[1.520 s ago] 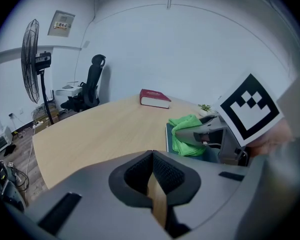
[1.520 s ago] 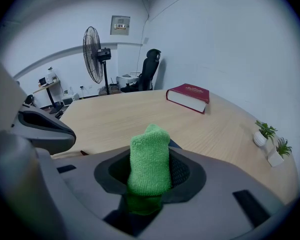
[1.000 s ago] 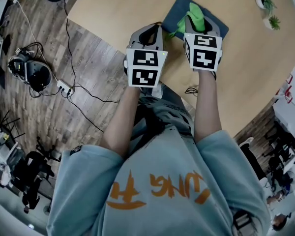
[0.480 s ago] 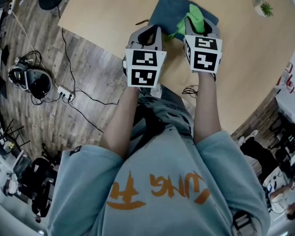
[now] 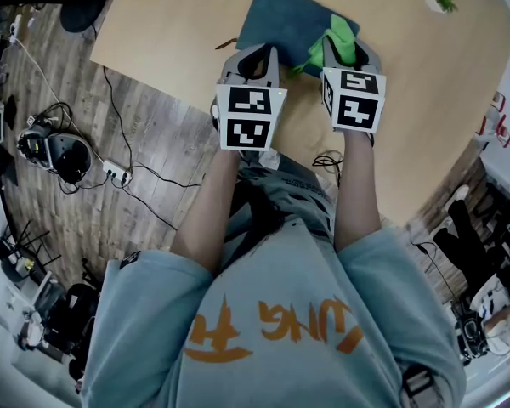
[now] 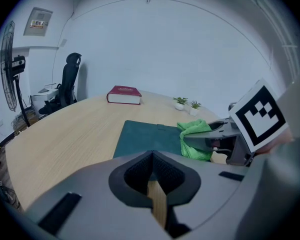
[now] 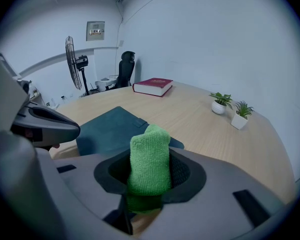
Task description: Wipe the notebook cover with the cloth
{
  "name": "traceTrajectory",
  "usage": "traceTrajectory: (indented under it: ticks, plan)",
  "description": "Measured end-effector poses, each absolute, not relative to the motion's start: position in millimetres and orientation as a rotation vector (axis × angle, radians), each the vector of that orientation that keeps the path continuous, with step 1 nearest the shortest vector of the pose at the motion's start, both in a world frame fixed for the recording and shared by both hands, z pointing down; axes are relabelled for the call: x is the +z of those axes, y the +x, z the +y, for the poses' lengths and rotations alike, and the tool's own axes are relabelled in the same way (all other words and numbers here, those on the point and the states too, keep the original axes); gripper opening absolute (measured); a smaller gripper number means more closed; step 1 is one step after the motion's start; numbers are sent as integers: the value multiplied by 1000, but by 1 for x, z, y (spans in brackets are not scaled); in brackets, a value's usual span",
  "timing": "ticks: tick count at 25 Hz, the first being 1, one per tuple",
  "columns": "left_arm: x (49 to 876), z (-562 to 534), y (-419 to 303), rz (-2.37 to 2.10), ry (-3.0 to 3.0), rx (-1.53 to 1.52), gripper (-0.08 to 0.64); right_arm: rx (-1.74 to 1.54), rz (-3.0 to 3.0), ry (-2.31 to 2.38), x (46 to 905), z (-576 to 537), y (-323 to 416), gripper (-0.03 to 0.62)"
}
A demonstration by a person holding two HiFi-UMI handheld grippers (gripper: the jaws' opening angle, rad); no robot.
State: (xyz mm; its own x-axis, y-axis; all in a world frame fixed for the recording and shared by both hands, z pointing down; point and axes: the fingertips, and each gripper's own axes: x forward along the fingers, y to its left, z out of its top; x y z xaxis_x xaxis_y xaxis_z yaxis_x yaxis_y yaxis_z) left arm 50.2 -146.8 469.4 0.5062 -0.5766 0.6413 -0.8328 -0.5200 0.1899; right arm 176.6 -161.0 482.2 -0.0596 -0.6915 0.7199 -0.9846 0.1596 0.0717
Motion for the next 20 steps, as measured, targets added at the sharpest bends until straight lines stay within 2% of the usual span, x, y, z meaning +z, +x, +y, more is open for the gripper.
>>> traceTrajectory:
  ticks: [14, 20]
  plan:
    - [461, -153, 64, -1162, 2300, 715, 17, 600, -1713, 1651, 473, -145, 229, 132]
    - [459, -165, 50, -1189, 2288, 700, 17, 563, -1815, 1639, 451, -178, 200, 132]
